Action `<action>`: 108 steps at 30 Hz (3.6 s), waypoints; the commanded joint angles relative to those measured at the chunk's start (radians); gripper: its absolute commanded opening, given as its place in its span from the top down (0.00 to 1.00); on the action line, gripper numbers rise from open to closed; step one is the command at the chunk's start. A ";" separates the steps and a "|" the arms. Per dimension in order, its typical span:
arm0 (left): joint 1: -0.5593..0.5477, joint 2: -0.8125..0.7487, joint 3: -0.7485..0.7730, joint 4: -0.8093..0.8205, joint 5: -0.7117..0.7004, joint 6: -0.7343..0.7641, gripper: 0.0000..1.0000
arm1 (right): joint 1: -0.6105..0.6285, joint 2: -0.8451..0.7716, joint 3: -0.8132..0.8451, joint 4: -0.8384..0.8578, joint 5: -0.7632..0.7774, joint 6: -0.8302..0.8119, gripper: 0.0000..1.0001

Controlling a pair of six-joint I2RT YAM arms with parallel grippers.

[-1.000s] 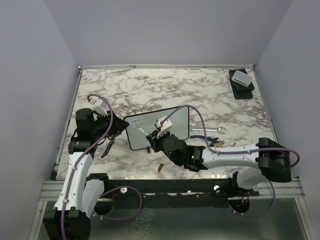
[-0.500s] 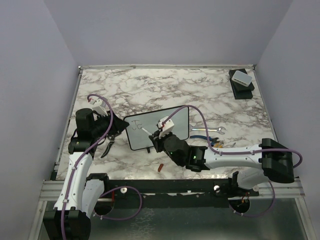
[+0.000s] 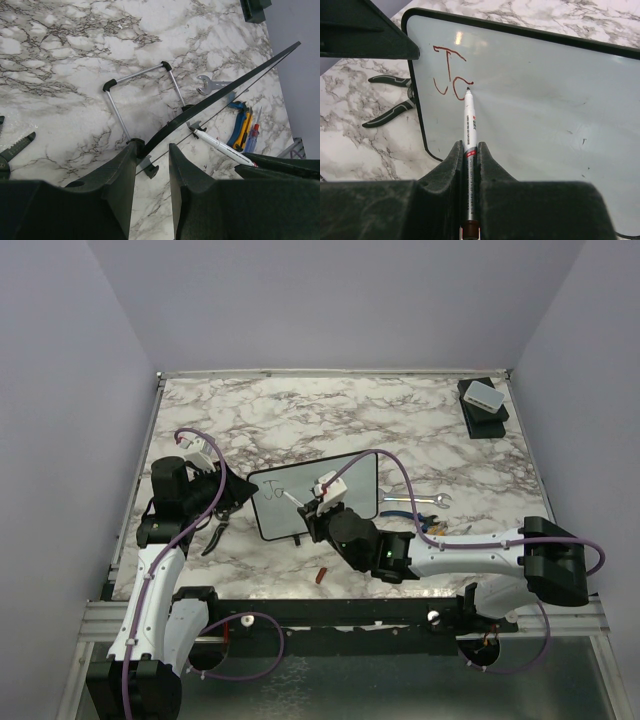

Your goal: Write a sentence on the whiteboard

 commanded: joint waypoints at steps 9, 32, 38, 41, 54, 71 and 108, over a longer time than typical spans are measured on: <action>-0.011 -0.011 -0.009 -0.002 0.017 -0.007 0.67 | -0.007 0.008 0.042 0.036 0.076 -0.041 0.99; -0.011 -0.010 -0.009 -0.002 0.016 -0.008 0.67 | 0.001 -0.088 -0.048 0.088 0.048 -0.057 0.99; -0.011 -0.010 -0.010 -0.002 0.017 -0.009 0.67 | 0.002 -0.057 -0.036 0.106 0.036 -0.067 0.99; -0.011 -0.010 -0.010 -0.002 0.017 -0.008 0.67 | 0.000 -0.038 -0.026 0.115 0.038 -0.079 0.99; -0.012 -0.010 -0.009 -0.002 0.017 -0.007 0.67 | 0.000 -0.038 -0.049 -0.011 0.104 0.021 0.99; -0.026 -0.008 -0.009 -0.002 0.015 -0.007 0.67 | 0.000 -0.056 -0.074 -0.046 0.111 0.054 0.99; -0.027 -0.014 -0.010 -0.002 0.017 -0.008 0.67 | 0.006 -0.073 -0.058 0.029 0.121 -0.031 0.99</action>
